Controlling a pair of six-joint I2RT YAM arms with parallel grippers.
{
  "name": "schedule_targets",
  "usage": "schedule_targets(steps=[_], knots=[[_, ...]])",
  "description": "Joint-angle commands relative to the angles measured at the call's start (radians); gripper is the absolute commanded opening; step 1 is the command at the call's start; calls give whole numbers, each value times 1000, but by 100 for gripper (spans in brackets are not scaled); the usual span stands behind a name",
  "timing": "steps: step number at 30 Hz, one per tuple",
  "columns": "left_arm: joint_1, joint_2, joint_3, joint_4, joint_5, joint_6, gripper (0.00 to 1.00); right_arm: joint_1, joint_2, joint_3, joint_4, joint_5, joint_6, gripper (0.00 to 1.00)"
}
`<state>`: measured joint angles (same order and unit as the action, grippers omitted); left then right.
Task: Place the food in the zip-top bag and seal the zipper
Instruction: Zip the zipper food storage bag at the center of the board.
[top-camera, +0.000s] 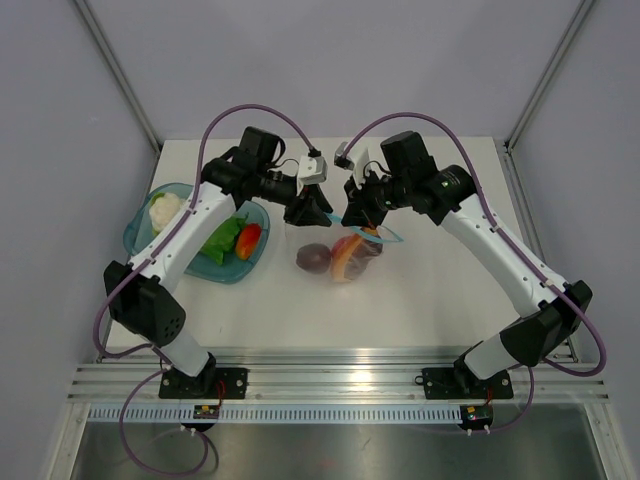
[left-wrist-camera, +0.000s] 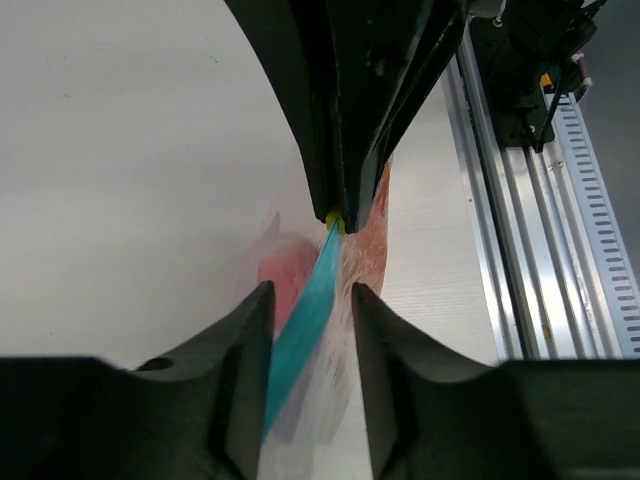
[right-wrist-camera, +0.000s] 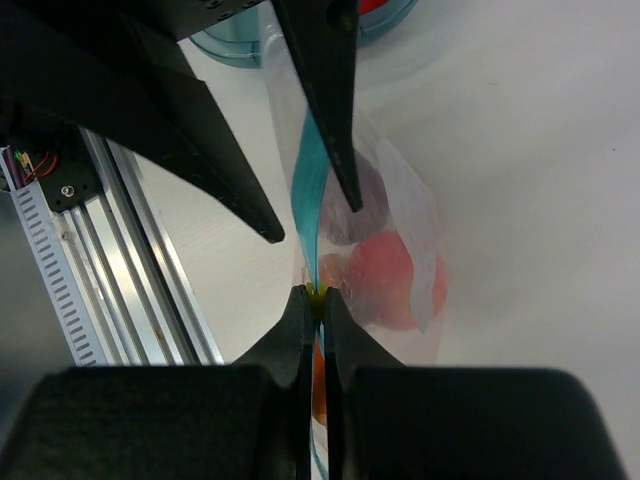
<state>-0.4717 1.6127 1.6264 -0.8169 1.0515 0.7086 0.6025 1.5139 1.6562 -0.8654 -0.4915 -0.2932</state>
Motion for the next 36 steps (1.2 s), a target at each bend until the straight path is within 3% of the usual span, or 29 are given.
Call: schedule_targets(steps=[1, 2, 3, 7, 8, 9, 12, 15, 21, 25, 31, 36], knots=[[-7, 27, 23, -8, 34, 6, 33, 10, -27, 11, 43, -19, -11, 0], [-7, 30, 24, -14, 35, 9, 10, 10, -24, 13, 43, -16, -11, 0], [-7, 38, 27, -19, 33, 11, 0, 10, -21, 13, 45, -16, -11, 1], [-7, 38, 18, -28, 30, 9, 0, 10, -11, 24, 42, 4, -4, 14], [-7, 38, 16, -30, 31, 11, 0, 10, -9, 25, 40, 13, -3, 20], [-7, 36, 15, -34, 34, 9, 0, 11, -11, 28, 39, 27, -3, 36], [-7, 33, 6, -36, 45, 9, 0, 5, -35, 28, 35, 89, -6, 53], [-7, 30, -3, -37, 51, 11, 0, -24, -92, -1, 49, 136, -12, 60], [-7, 18, -17, -42, 51, 14, 0, -151, -217, -130, 57, 65, 9, 62], [-7, 6, -30, -41, 47, 15, 0, -257, -280, -228, 71, -70, 11, 62], [-7, -7, -36, -42, 51, 15, 0, -257, -268, -222, 71, -208, -11, 62], [-7, -17, -37, -48, 45, 17, 0, -254, -241, -193, 11, -130, -64, 61]])
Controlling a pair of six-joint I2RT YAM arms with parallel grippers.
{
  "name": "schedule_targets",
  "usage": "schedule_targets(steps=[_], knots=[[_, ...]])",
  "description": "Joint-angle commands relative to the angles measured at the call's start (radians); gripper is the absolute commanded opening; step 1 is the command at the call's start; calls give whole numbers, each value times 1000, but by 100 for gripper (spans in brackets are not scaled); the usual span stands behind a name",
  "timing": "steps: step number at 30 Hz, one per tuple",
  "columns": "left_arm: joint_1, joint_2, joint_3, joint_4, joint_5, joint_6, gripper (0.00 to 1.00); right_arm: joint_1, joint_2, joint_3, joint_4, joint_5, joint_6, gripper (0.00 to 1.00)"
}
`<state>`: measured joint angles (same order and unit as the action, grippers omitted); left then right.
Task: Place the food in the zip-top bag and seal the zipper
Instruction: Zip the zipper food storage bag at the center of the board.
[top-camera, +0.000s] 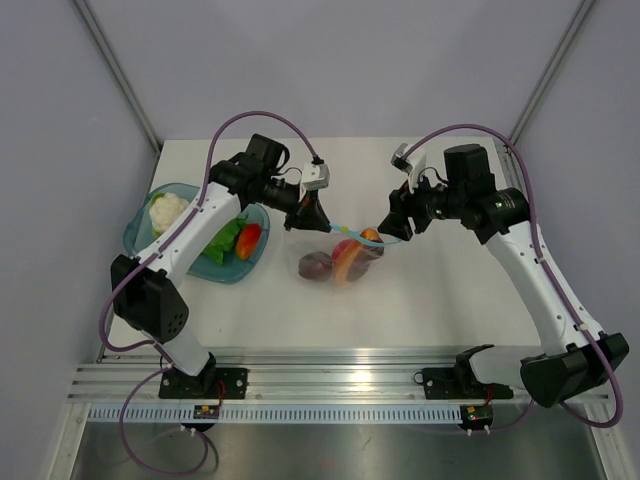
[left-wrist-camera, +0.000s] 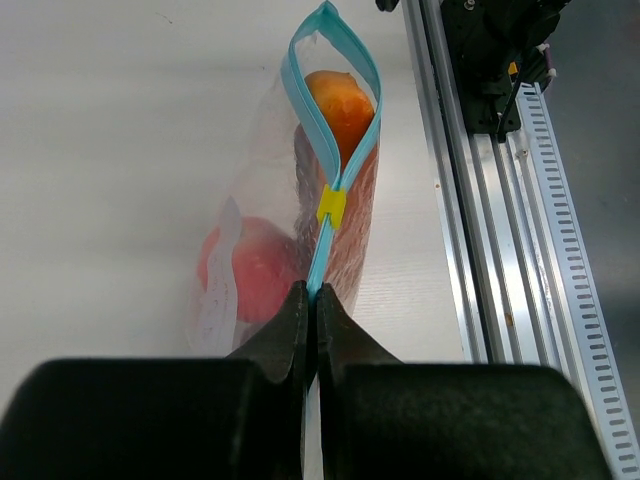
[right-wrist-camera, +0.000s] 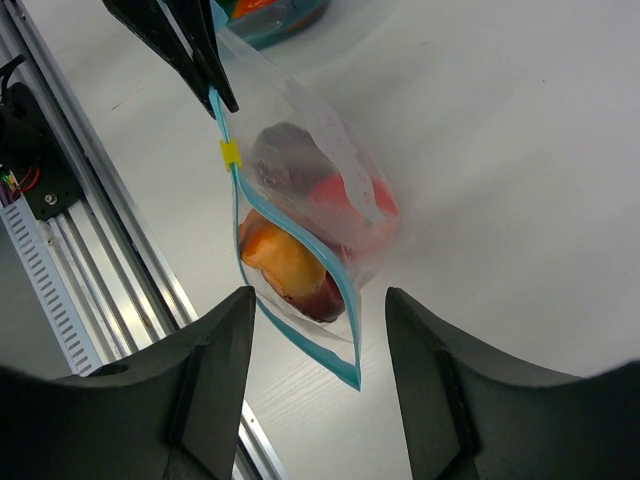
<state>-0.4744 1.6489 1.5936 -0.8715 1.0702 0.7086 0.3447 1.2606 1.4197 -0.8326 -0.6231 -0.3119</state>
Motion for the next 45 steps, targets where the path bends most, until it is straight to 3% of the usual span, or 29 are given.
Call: schedule_targets(steps=[1, 4, 10, 14, 27, 45], knots=[[-4, -60, -6, 6, 24, 19, 0, 2, 16, 42, -26, 23, -46, 61], [-4, -69, -6, 9, 20, 15, 0, 2, 17, 28, -33, 92, -29, 58], [-4, -87, -1, 49, 27, -18, 0, 2, 6, 5, -37, 74, -4, 53], [-4, -84, 5, 58, 40, -27, 0, 2, 14, -28, 0, 160, 11, 53], [-4, -70, 26, 62, 50, -40, 0, 112, 88, -47, 61, 190, 36, 54], [-4, -47, 35, 75, 76, -64, 0, 211, 178, -1, 231, 100, 126, 55]])
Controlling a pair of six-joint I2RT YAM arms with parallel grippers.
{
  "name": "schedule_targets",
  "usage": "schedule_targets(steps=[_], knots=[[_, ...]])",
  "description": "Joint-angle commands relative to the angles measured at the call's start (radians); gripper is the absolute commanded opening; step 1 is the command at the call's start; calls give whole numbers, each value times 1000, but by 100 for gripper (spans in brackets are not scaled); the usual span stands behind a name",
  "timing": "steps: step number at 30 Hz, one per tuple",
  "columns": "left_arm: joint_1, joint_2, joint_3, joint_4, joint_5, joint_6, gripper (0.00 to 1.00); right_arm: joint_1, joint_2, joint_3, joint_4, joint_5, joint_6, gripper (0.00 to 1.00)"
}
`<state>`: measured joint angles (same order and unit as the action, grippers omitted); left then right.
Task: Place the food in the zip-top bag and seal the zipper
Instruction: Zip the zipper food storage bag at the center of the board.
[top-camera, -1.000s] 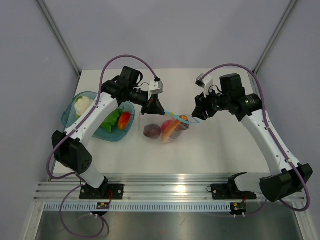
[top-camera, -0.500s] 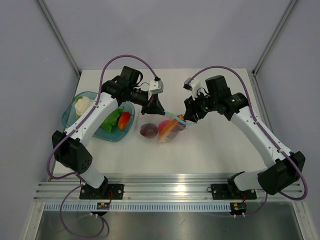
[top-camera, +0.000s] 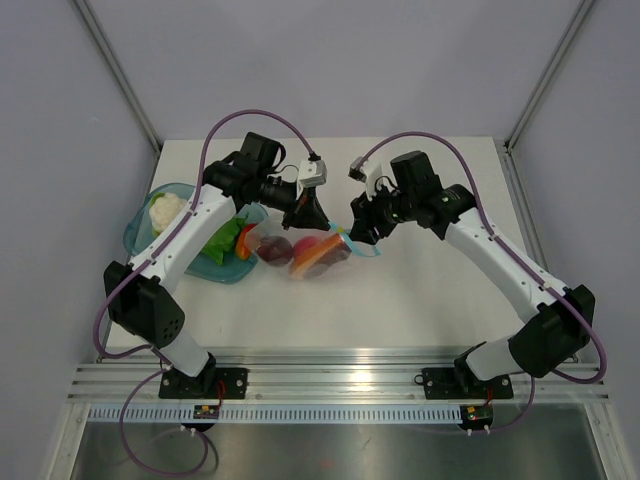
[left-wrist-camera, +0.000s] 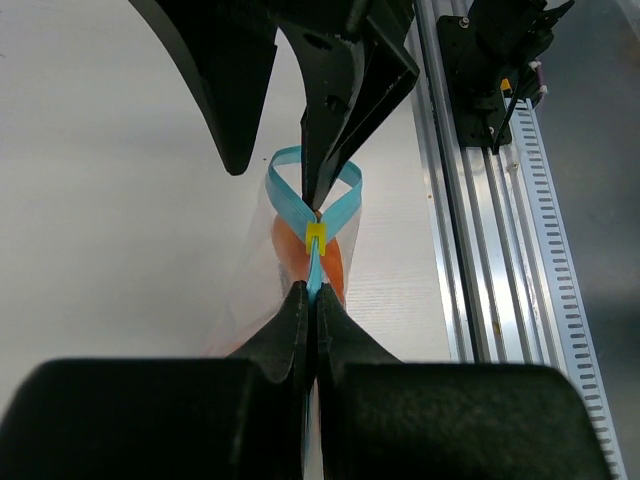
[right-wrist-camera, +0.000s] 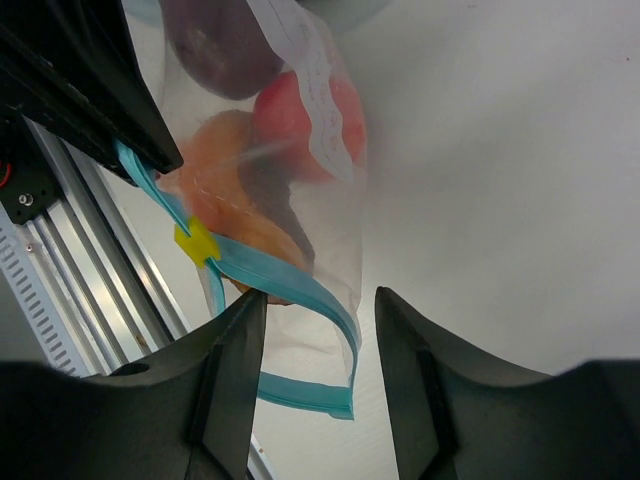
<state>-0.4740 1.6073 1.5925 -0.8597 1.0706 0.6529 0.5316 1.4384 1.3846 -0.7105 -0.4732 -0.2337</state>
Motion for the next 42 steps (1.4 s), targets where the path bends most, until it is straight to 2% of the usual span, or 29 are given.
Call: schedule_targets(steps=[1, 15, 21, 27, 35, 42], knots=[[-5, -4, 35, 67, 75, -12, 0, 24, 1, 25, 123, -56, 54, 55], [-5, 3, 32, 79, 83, -36, 0, 28, 13, -55, 371, -174, 175, 55], [-5, 6, 29, 88, 69, -53, 0, 28, 19, -67, 376, -176, 178, 54], [-5, 11, 34, 94, 57, -58, 0, 28, 17, -85, 361, -206, 180, 45], [-5, 11, 41, 96, 65, -58, 0, 28, 7, -101, 307, -154, 152, 39], [-5, 6, 40, 91, 71, -55, 0, 28, -9, -96, 224, -48, 76, 46]])
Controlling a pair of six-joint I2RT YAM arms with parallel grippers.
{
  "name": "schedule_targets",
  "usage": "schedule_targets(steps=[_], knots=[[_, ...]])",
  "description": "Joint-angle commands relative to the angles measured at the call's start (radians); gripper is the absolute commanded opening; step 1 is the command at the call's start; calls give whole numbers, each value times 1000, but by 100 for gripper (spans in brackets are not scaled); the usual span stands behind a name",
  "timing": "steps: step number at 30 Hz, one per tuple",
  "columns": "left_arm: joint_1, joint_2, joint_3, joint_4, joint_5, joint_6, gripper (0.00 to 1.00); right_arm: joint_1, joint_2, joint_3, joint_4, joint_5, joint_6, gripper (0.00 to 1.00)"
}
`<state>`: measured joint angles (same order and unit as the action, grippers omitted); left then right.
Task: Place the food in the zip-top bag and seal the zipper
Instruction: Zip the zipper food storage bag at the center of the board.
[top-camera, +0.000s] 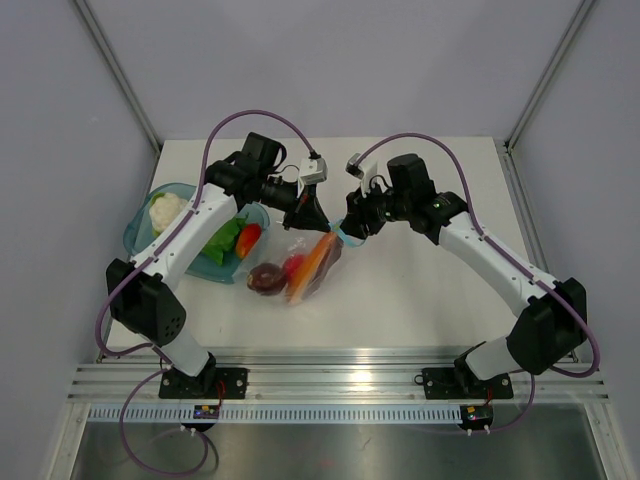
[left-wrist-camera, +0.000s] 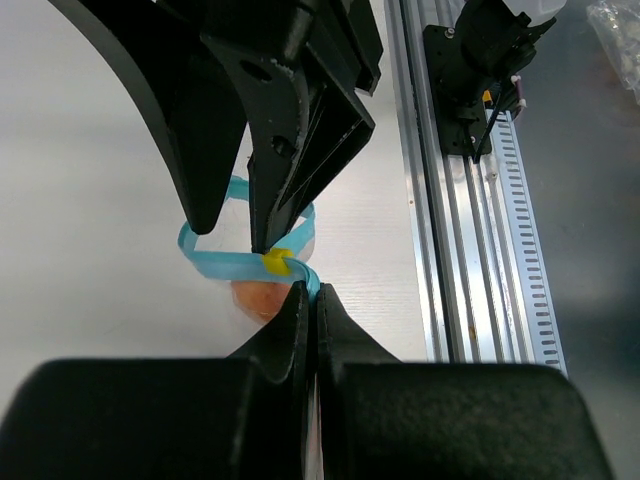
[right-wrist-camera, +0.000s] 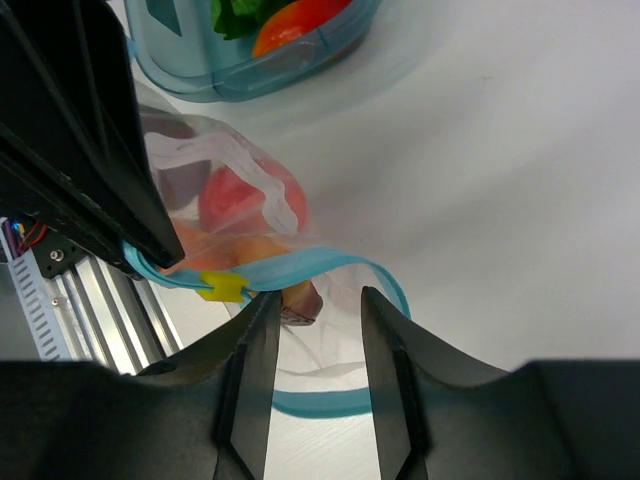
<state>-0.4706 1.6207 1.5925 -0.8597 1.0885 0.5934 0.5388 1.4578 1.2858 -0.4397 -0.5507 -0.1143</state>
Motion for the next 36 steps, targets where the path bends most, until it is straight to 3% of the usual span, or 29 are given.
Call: schedule_targets(steps=[1, 36], knots=[[-8, -7, 40, 90, 53, 5, 0, 21, -31, 1, -53, 50, -48, 48], [-8, -41, 20, 77, 90, 23, 0, -54, -287, -151, -105, 136, 10, 53]])
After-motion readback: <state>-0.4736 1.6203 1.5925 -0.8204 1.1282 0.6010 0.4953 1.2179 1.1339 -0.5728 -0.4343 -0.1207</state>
